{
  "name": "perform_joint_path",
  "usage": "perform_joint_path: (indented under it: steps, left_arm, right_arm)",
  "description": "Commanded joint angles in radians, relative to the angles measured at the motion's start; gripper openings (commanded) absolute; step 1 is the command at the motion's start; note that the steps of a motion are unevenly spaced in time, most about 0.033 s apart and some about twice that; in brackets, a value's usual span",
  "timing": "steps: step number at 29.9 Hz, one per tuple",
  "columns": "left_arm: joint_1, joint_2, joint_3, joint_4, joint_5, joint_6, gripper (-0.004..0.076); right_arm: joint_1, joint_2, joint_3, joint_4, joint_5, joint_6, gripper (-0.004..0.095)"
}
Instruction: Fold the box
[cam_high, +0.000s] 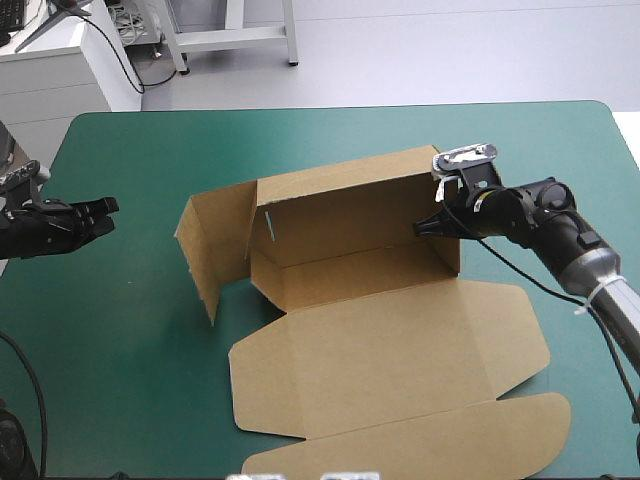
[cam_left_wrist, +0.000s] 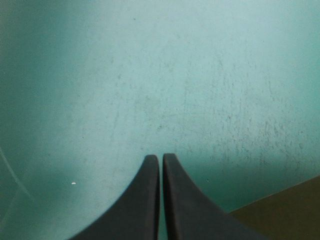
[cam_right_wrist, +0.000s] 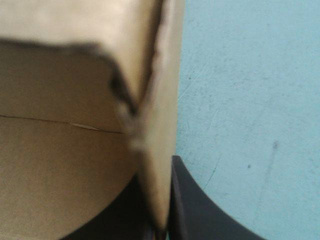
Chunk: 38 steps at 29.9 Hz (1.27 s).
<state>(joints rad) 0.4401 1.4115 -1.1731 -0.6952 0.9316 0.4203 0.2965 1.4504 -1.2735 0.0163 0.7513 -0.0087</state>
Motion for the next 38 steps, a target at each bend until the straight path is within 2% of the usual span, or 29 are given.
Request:
perform_joint_path:
  steps: [1, 7, 12, 18, 26, 33, 38]
  left_arm:
    - [0.001, -0.029, -0.024, -0.056, -0.029, -0.007, 0.0006]
    - [0.0, -0.029, -0.024, -0.082, -0.027, -0.007, 0.0006]
    - [0.0, -0.029, -0.024, -0.089, -0.019, -0.007, 0.0006]
    - [0.0, -0.029, -0.024, -0.128, -0.011, -0.007, 0.0006]
    - [0.0, -0.029, -0.024, -0.128, -0.003, -0.007, 0.0006]
    - [0.0, -0.029, -0.024, -0.128, -0.022, -0.007, 0.0006]
    - [0.0, -0.029, -0.024, -0.128, -0.024, -0.007, 0.0006]
  right_arm:
    - [-0.005, -0.037, -0.127, -0.016, 0.05, 0.052, -0.0015]
    - [-0.005, -0.037, -0.213, 0.041, 0.217, 0.095, -0.0015]
    - [-0.003, -0.02, -0.211, 0.13, 0.403, 0.1, -0.0015]
    - [-0.002, 0.025, -0.202, 0.155, 0.488, 0.093, -0.0015]
    - [-0.002, 0.17, -0.202, 0.159, 0.426, 0.074, -0.0015]
    - [-0.002, 0.257, -0.204, 0.146, 0.249, 0.009, -0.0015]
    - [-0.002, 0.278, -0.206, 0.146, 0.199, 0.0, 0.0015]
